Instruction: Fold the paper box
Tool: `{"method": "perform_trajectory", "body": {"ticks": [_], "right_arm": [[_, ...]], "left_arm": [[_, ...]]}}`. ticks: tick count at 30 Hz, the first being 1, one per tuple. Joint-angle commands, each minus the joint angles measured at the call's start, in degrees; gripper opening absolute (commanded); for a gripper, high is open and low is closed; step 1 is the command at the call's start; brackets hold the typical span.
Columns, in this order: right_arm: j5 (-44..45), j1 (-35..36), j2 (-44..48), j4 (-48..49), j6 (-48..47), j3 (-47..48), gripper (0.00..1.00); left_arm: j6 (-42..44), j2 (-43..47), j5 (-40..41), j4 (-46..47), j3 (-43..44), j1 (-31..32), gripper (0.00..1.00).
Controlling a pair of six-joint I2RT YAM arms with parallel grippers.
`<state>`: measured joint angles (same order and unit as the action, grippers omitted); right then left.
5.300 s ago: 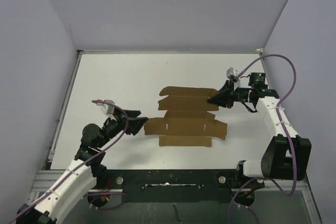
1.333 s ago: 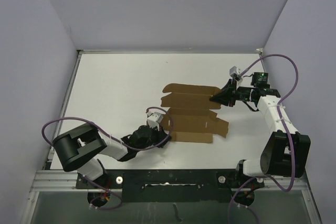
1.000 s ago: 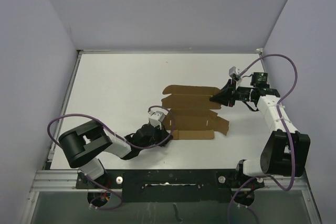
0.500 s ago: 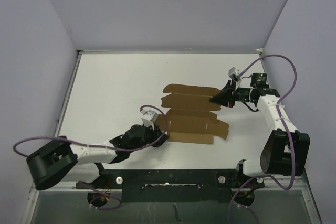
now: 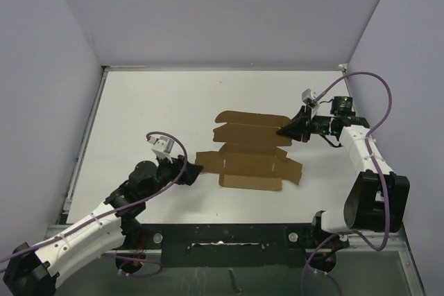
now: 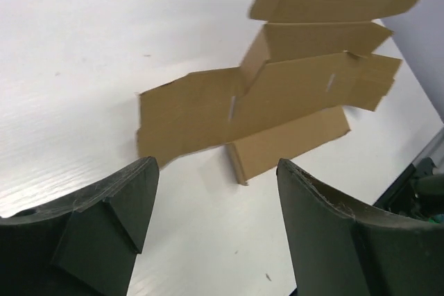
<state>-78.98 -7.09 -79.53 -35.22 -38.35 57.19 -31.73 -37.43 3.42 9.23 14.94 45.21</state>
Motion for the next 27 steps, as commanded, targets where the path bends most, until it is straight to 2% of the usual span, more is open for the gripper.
{"method": "perform_trajectory", "body": {"ticks": [1, 4, 7, 13, 17, 21, 24, 27], "right_arm": [[-1.7, -0.19, 0.61, 0.26, -0.59, 1.43, 0.0], [-2.1, -0.19, 0.61, 0.24, -0.5, 1.43, 0.0], [-2.86, -0.15, 0.6, 0.89, 0.26, 1.23, 0.0], [-3.44, 0.06, 0.32, 1.49, 1.35, 1.08, 0.0], [-3.89, 0.27, -0.16, 1.55, 1.77, 1.17, 0.0], [-4.21, 0.58, -0.49, 1.69, 2.18, 1.17, 0.0], [-4.25, 0.69, -0.79, 1.81, 2.42, 1.24, 0.0], [-4.32, 0.75, -1.13, 1.69, 2.66, 1.41, 0.0]], "left_arm": [[0.96, -0.09, -5.39, -6.72, 2.46, -7.04, 0.69], [-0.89, -2.81, -11.84, -4.69, 1.67, -12.28, 0.7], [-2.36, -7.26, -16.89, 1.19, -0.11, -14.95, 0.71], [-1.39, -16.76, -19.45, 13.17, -1.59, -15.26, 0.72], [-0.21, -24.23, -19.01, 17.92, -0.35, -15.33, 0.7], [1.14, -30.77, -20.01, 22.3, 1.3, -15.35, 0.59], [2.25, -34.16, -21.97, 25.84, 2.0, -15.33, 0.41], [4.07, -35.83, -23.63, 29.68, 1.97, -15.33, 0.28]]}}
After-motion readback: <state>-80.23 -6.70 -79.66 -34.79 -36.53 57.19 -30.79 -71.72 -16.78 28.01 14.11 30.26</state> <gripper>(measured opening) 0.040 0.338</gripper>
